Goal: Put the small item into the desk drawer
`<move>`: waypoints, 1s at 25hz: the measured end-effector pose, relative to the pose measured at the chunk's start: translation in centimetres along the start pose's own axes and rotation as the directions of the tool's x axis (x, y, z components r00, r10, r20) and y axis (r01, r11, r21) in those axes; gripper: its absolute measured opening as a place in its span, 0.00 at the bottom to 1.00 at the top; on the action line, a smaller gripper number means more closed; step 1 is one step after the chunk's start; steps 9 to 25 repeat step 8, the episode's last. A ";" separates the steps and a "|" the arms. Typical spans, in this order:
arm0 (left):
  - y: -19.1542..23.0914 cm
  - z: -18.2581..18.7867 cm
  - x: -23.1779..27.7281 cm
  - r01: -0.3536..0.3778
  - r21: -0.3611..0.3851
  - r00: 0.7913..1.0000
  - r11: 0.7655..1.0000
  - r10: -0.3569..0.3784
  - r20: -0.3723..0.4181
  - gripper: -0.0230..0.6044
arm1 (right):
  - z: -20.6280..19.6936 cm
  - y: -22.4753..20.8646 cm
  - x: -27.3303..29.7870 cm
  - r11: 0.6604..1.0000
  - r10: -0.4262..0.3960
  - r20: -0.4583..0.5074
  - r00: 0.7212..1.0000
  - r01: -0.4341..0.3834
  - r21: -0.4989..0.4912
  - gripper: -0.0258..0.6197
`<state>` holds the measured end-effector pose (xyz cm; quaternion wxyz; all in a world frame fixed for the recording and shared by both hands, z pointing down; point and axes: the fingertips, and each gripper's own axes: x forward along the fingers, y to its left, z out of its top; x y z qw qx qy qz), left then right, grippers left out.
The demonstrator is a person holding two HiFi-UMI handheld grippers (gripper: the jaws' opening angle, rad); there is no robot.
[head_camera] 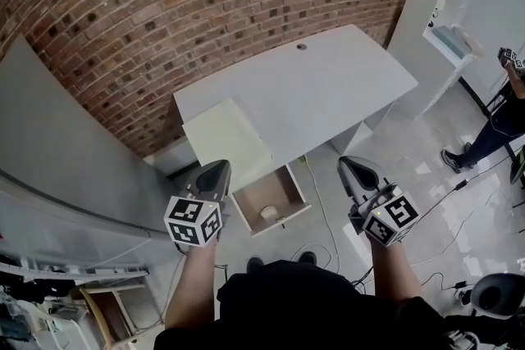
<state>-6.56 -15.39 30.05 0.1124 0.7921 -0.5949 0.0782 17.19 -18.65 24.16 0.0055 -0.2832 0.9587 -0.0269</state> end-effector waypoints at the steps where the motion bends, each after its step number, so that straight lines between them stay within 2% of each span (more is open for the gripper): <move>1: -0.2 -0.1 -0.1 0.009 0.000 1.000 1.000 -0.009 0.003 0.05 | -0.1 0.2 -0.2 1.000 -0.002 0.000 1.000 0.002 0.001 0.06; 25: -0.1 0.1 -0.7 0.021 0.010 1.000 1.000 -0.021 0.002 0.05 | 0.1 1.2 -0.3 1.000 -0.002 -0.006 1.000 0.002 0.000 0.06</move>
